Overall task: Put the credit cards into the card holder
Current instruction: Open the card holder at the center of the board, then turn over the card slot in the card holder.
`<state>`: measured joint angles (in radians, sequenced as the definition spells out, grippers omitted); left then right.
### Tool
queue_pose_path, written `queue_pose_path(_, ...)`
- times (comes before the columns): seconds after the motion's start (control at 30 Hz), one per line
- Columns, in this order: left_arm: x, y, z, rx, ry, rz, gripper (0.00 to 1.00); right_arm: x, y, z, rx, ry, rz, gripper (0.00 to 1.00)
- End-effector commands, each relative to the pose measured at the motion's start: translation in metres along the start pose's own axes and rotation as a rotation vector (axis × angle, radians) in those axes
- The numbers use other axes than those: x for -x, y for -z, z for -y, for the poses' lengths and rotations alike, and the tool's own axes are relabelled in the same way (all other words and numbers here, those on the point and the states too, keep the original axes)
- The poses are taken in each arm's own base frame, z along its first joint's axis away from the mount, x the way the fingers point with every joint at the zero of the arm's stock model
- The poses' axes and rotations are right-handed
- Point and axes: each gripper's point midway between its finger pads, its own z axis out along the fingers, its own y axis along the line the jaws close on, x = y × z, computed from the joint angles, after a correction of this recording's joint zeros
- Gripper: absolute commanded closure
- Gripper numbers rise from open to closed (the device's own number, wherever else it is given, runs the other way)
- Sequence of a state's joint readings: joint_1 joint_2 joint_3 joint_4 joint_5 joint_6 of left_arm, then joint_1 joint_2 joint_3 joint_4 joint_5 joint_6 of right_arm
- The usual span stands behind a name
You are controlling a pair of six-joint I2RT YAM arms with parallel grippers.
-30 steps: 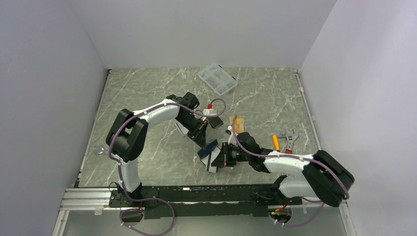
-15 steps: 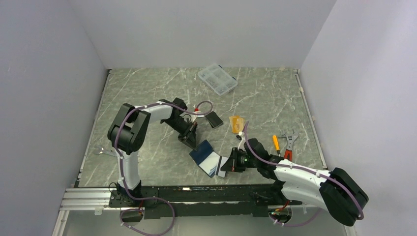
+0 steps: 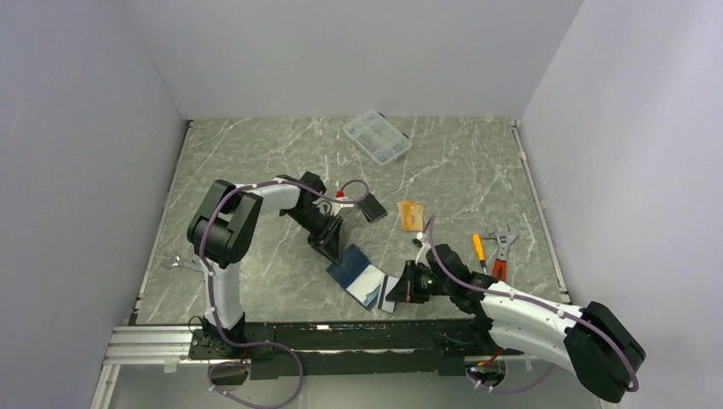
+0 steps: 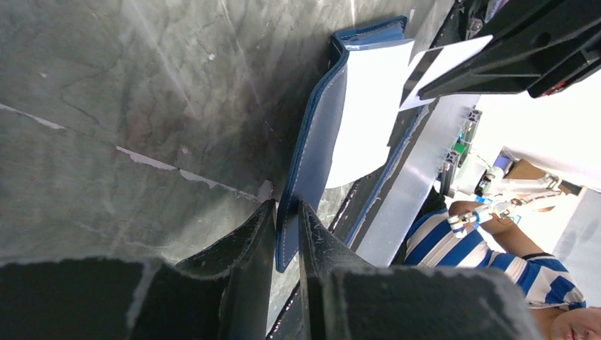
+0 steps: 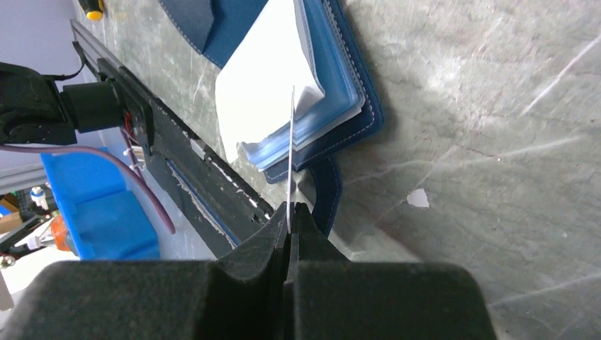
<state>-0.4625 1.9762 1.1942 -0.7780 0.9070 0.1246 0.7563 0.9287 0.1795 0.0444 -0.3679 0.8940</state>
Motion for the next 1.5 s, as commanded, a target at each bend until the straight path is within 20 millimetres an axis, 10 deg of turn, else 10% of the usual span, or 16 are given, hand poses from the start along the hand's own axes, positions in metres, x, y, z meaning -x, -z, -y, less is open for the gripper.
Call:
queue_pose_path(0.0,0.003,-0.002,-0.004,0.033,-0.015,0.015,0.77,-0.012,0.004,-0.002,0.03,-0.011,-0.033,1.0)
queue_pose_path(0.67,0.006,0.001,0.005,0.024,-0.048,0.02,0.8,-0.016,-0.008,-0.022,0.098,0.041,-0.108,1.0)
queue_pose_path(1.23,0.01,0.007,0.015,0.008,-0.076,0.029,0.76,0.018,-0.033,-0.072,0.194,0.144,-0.102,1.0)
queue_pose_path(1.3,0.01,0.008,0.017,0.001,-0.082,0.029,0.81,0.028,-0.025,-0.091,0.251,0.182,-0.057,1.0)
queue_pose_path(1.47,0.01,0.009,0.023,-0.029,-0.083,0.028,1.0,0.021,-0.049,-0.068,0.184,0.14,-0.112,1.0)
